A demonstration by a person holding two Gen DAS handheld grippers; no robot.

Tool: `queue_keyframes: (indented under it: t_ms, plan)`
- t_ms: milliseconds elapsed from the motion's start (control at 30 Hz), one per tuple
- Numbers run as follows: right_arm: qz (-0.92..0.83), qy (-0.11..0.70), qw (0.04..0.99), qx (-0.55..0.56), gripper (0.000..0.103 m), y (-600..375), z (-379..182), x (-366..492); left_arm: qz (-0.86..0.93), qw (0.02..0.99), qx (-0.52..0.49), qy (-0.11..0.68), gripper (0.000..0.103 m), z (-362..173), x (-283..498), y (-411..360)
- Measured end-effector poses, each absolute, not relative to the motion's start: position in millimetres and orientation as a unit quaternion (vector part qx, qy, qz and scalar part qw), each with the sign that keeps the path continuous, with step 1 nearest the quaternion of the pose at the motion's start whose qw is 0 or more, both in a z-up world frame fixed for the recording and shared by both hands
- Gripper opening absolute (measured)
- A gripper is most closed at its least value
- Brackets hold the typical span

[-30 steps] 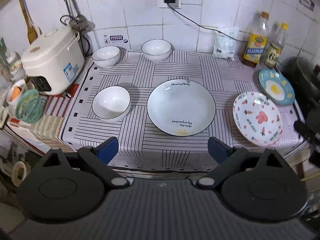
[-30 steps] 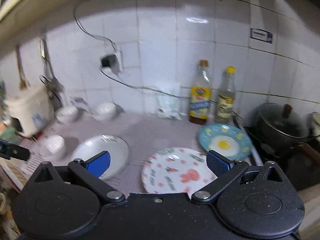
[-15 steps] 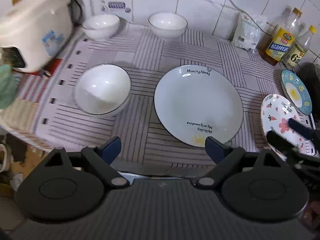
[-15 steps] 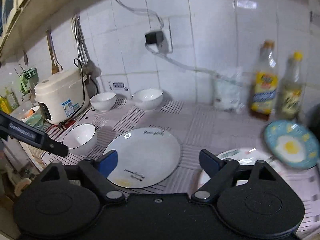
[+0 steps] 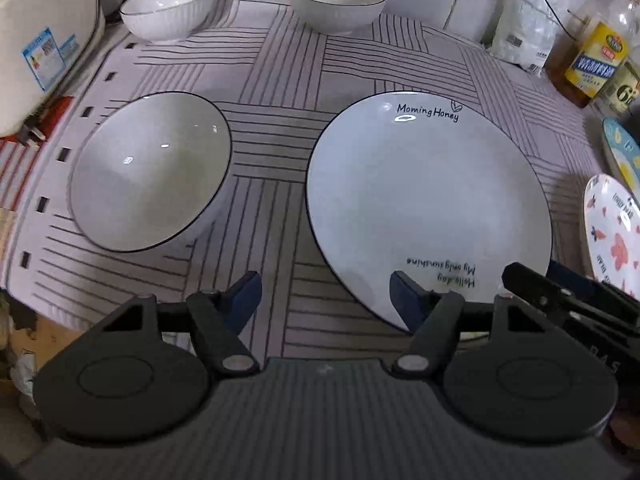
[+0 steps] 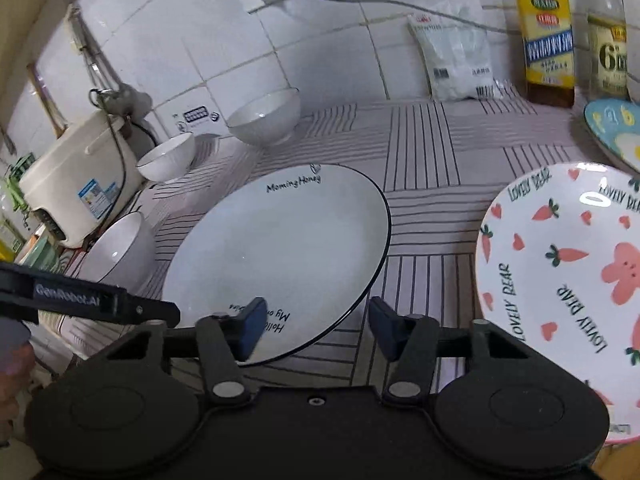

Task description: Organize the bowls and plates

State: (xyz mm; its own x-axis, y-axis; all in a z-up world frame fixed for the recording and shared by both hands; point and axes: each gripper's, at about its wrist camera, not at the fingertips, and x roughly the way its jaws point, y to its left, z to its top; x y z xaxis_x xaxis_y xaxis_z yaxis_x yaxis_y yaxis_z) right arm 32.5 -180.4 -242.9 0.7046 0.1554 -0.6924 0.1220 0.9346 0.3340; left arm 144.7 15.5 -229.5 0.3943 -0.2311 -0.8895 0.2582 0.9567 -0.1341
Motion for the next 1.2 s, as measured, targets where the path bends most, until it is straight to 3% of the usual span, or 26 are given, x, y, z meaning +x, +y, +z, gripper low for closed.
queue_keyframes:
  t_ms: [100, 233, 267, 333, 600, 1200]
  plan:
    - [0.002, 0.387, 0.903, 0.187, 0.05, -181, -244, 37, -0.156, 0.834, 0.015, 0.529, 0.063, -233, 150, 14]
    - [-0.01, 0.403, 0.882, 0.245, 0.023, -195, -254, 41, -0.147, 0.824, -0.004, 0.547, 0.031, -238, 159, 14]
    - [-0.011, 0.4, 0.877, 0.266, 0.022, -199, -256, 40, -0.148, 0.825, -0.004, 0.546, 0.024, -237, 160, 12]
    - [-0.013, 0.396, 0.877, 0.272, 0.021, -200, -257, 39, -0.15, 0.827, 0.006, 0.542, 0.019, -236, 159, 7]
    - [0.011, 0.39, 0.884, 0.256, 0.023, -202, -262, 47, -0.155, 0.827, 0.01, 0.54, 0.021, -243, 160, 3]
    - [0.004, 0.363, 0.908, 0.212, 0.023, -230, -221, 82, -0.204, 0.837, 0.033, 0.506, 0.022, -207, 198, -44]
